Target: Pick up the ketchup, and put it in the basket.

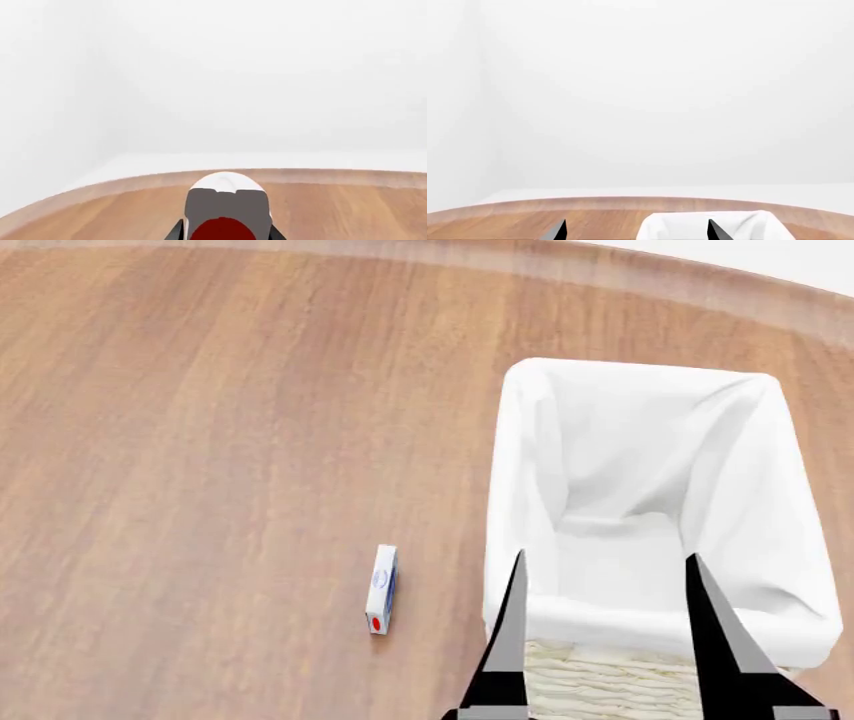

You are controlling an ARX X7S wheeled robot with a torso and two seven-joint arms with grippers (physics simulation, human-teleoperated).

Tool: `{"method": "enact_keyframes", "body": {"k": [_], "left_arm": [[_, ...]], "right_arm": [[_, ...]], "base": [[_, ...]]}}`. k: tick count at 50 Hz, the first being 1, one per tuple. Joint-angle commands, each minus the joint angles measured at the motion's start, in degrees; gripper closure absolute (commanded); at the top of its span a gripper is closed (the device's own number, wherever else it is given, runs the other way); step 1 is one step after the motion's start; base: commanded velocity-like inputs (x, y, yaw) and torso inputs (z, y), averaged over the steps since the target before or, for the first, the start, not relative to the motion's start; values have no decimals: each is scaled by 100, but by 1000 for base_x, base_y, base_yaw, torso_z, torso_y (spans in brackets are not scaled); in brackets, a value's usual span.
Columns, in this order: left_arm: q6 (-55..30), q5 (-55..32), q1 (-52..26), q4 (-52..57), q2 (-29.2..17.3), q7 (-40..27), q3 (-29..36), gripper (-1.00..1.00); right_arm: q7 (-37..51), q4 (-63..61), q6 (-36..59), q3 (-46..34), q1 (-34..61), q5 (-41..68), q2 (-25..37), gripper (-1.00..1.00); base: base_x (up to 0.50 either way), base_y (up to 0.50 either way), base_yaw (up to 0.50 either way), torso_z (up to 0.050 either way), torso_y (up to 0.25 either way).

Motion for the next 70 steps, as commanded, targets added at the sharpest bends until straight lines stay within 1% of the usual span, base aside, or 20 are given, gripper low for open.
{"method": "enact_keyframes", "body": {"k": [1, 7, 9, 13, 22, 29, 31, 36, 38, 40, 43, 44, 46, 51, 56, 58, 64, 68, 69, 70], "left_arm": [[-334, 15, -849, -259, -109, 782, 457, 100], [-541, -167, -1200, -468, -157, 994, 499, 100], [-644, -371, -1386, -588, -142, 1101, 436, 100], [-893, -326, -1728, -681, -235, 1155, 586, 100], [-1259, -1100, -2272, -1023, -172, 1903, 608, 100], [-1576, -1469, -2633, -1289, -160, 2141, 606, 100], [-1765, -1865, -2738, -1438, -98, 2179, 435, 100], [-1835, -1826, -2922, -1729, -100, 2553, 670, 100], [-2145, -2071, -3181, -1851, -96, 2628, 700, 100], [-2132, -1963, -3304, -1956, -70, 2626, 766, 100], [-2105, -1957, -3407, -2027, -64, 2881, 861, 100], [-2214, -2055, -3556, -2014, -94, 3101, 939, 100], [-2261, -2008, -3704, -2179, -58, 3127, 1000, 100], [-2311, -1918, -3933, -2414, -29, 3491, 1250, 100], [-2480, -1841, -4373, -2693, 74, 3691, 1477, 100], [-2435, -1766, -4433, -2829, 112, 3855, 1585, 100], [-2485, -1780, -4494, -2654, 124, 3954, 1702, 100], [-2426, -1686, -4541, -2666, 146, 4167, 1870, 100], [-2398, -1668, -4561, -2686, 153, 4184, 1872, 100], [-2407, -1658, -4582, -2696, 162, 4219, 1906, 100]], "right_arm": [[-170, 83, -24, 130, 34, -59, -96, -100], [-174, 96, -25, 96, 34, -79, -90, -100], [-173, 91, -24, 90, 20, -83, -80, -100], [-145, 47, 9, 104, 21, -69, -59, -100], [-175, 120, -46, 44, 24, -103, -74, -100], [-162, 119, -44, 20, 20, -115, -72, -100], [-179, 170, -72, -1, 15, -121, -86, -100], [-175, 153, -7, -31, 67, -116, -71, -100], [-155, 113, 37, -10, 88, -88, -51, -100], [-158, 122, 38, -7, 101, -91, -43, -100], [-144, 71, 97, 2, 130, -66, -12, -100], [-138, 42, 143, 18, 162, -55, 19, -100], [-122, 4, 186, 59, 192, -17, 51, -100], [-88, -140, 345, 99, 294, 49, 137, -100], [-87, -409, 917, 43, 639, 182, 379, -100], [-118, -495, 1225, 101, 805, 464, 515, -100], [-79, -900, 1862, 288, 1217, 856, 932, -100], [-309, -1103, 2187, 194, 1437, 1106, 1258, -100], [-362, -1094, 2139, 263, 1421, 1276, 1264, -100], [-397, -1082, 2070, 487, 1391, 1722, 1286, -100]], "base": [[0, 0, 0, 0, 0], [0, 0, 0, 0, 0], [0, 0, 0, 0, 0], [0, 0, 0, 0, 0], [0, 0, 0, 0, 2], [0, 0, 0, 0, 0], [0, 0, 0, 0, 0], [0, 0, 0, 0, 0], [0, 0, 0, 0, 0], [0, 0, 0, 0, 0], [0, 0, 0, 0, 0], [0, 0, 0, 0, 0], [0, 0, 0, 0, 5], [0, 0, 0, 0, 0], [0, 0, 0, 0, 0], [0, 0, 0, 0, 0], [0, 0, 0, 0, 0], [0, 0, 0, 0, 2], [0, 0, 0, 0, 0], [0, 0, 0, 0, 0]]}}
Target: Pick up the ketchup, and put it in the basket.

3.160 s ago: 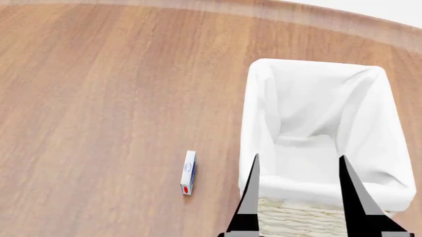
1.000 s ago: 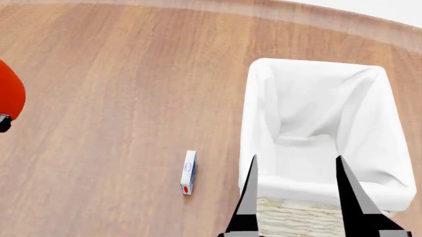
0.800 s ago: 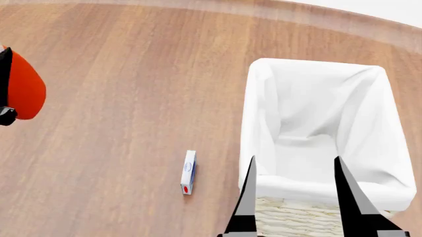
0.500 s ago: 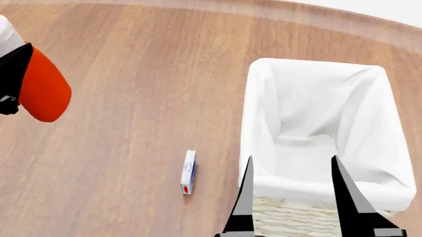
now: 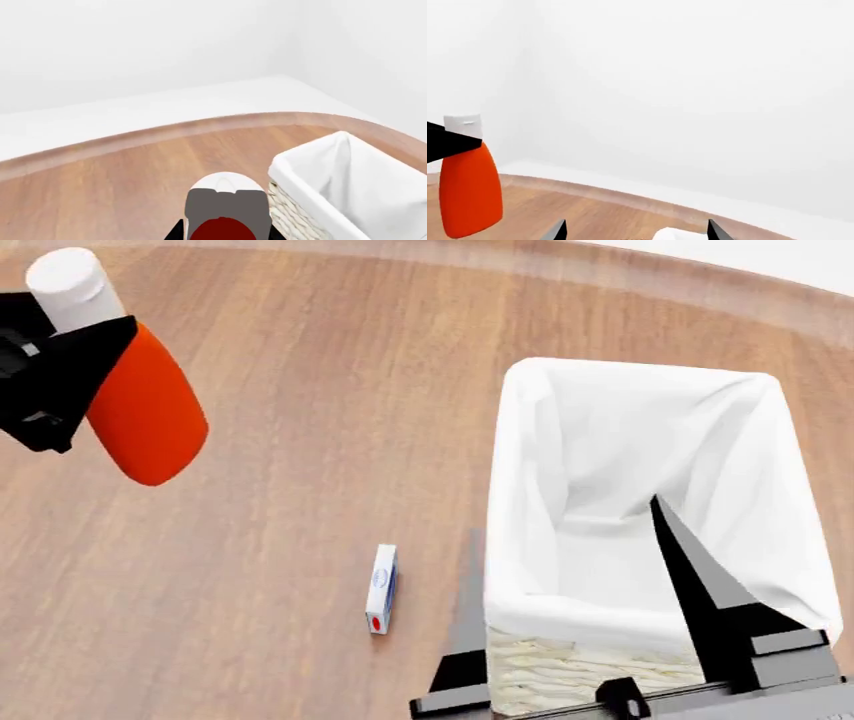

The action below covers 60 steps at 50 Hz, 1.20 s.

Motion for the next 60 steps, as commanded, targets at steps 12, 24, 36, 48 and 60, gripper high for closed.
{"method": "enact_keyframes", "body": {"k": [12, 24, 36, 48, 60], "left_arm": [[177, 448, -424, -197, 273, 856, 523, 100], [97, 478, -497, -135, 357, 835, 656, 100], [147, 485, -526, -176, 428, 772, 634, 100], [-42, 413, -638, -117, 513, 601, 648, 100], [-125, 384, -729, -160, 613, 552, 692, 100]], "right_arm": [[-932, -78, 762, 809, 1157, 2770, 917, -100], [-1109, 157, 1207, 512, 2048, 3685, 1014, -100], [-1119, 322, 1445, 128, 2533, 3746, 717, -100], [-1224, 563, 1754, -410, 3113, 3252, 351, -100], [-1420, 1029, 1719, -887, 3302, 2621, -102, -100]], "base": [[0, 0, 0, 0, 0], [0, 0, 0, 0, 1], [0, 0, 0, 0, 0], [0, 0, 0, 0, 1], [0, 0, 0, 0, 1]]}}
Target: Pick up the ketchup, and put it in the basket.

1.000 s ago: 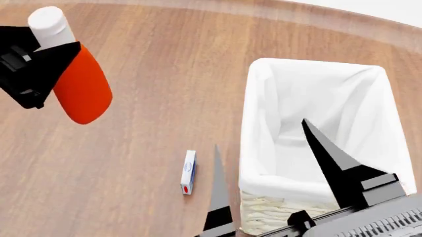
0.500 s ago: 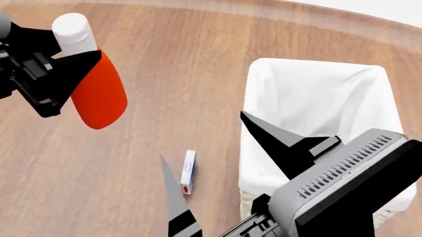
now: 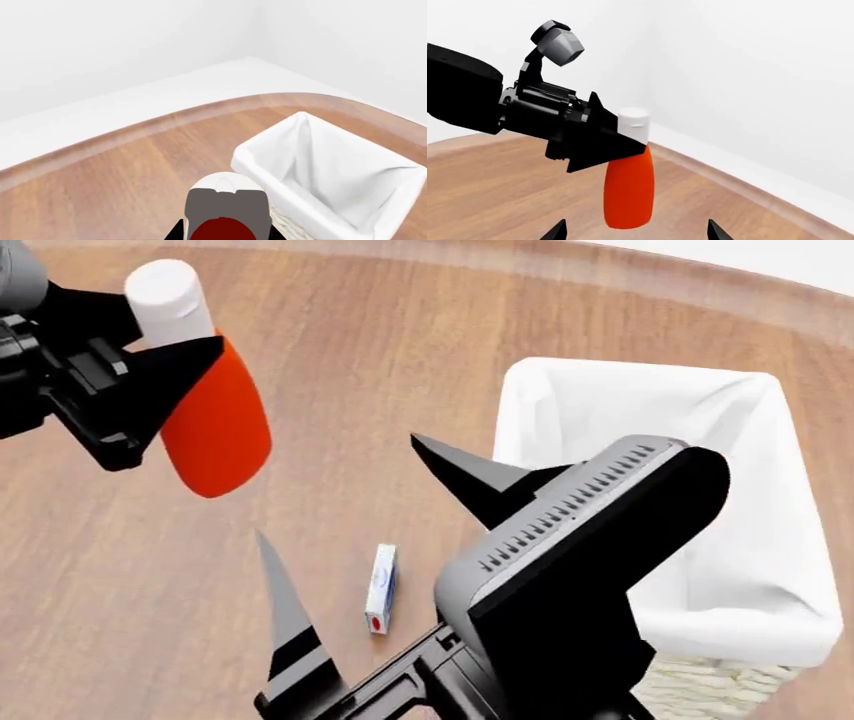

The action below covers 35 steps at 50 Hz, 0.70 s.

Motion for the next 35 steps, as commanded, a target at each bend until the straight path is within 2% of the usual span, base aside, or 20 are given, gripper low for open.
{"method": "enact_keyframes", "body": {"k": [1, 35], "left_arm": [[-15, 92, -129, -44, 200, 42, -117, 100], [90, 85, -84, -96, 297, 55, -65, 100]], "right_arm": [[-328, 431, 23, -297, 287, -549, -493, -100], [-709, 1420, -410, -1013, 418, -1443, -1298, -100]], "base": [[0, 0, 0, 0, 0], [0, 0, 0, 0, 0]]}}
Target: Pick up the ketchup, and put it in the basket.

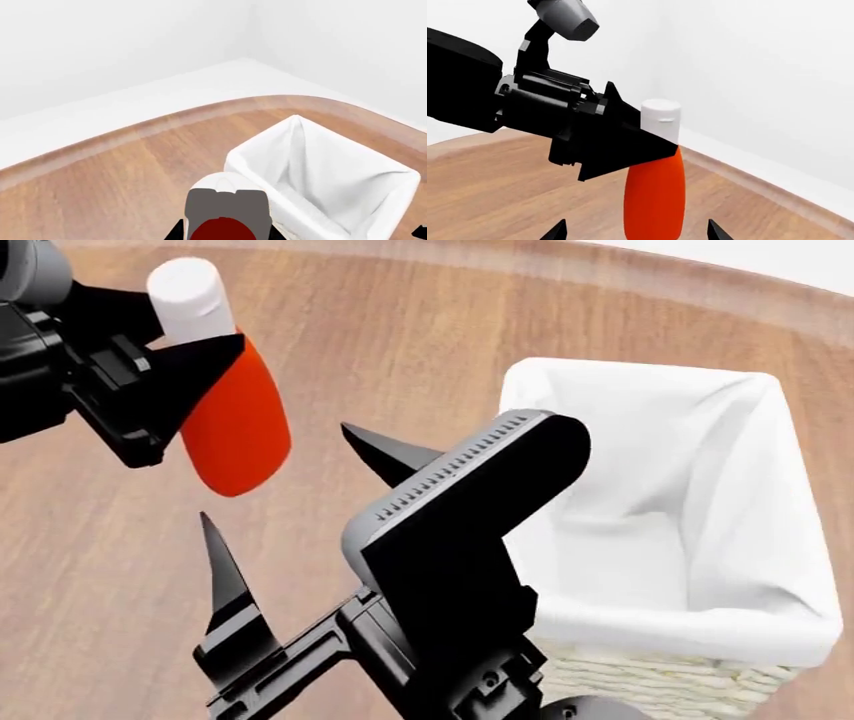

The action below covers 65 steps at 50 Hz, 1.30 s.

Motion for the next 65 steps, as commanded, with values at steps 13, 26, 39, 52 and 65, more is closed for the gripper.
{"method": "enact_keyframes", "body": {"k": [13, 26, 39, 52, 65], "left_arm": [[88, 101, -34, 9, 120, 139, -102, 100], [48, 58, -37, 72, 100, 120, -95, 100], [95, 69, -29, 41, 140, 155, -54, 100], [87, 25, -88, 24, 188, 145, -66, 100], [91, -24, -64, 122, 205, 145, -49, 100]], "right_arm": [[-415, 813, -323, -269, 178, -608, -624, -100], [-502, 1153, -468, -367, 277, -745, -837, -100], [-632, 1531, -612, -451, 393, -894, -976, -100], [-799, 2046, -844, -590, 422, -1097, -1163, -100], [-897, 2465, -1028, -594, 479, -1180, -1285, -100]], "base": [[0, 0, 0, 0, 1], [0, 0, 0, 0, 1], [0, 0, 0, 0, 0], [0, 0, 0, 0, 1], [0, 0, 0, 1, 0]]}}
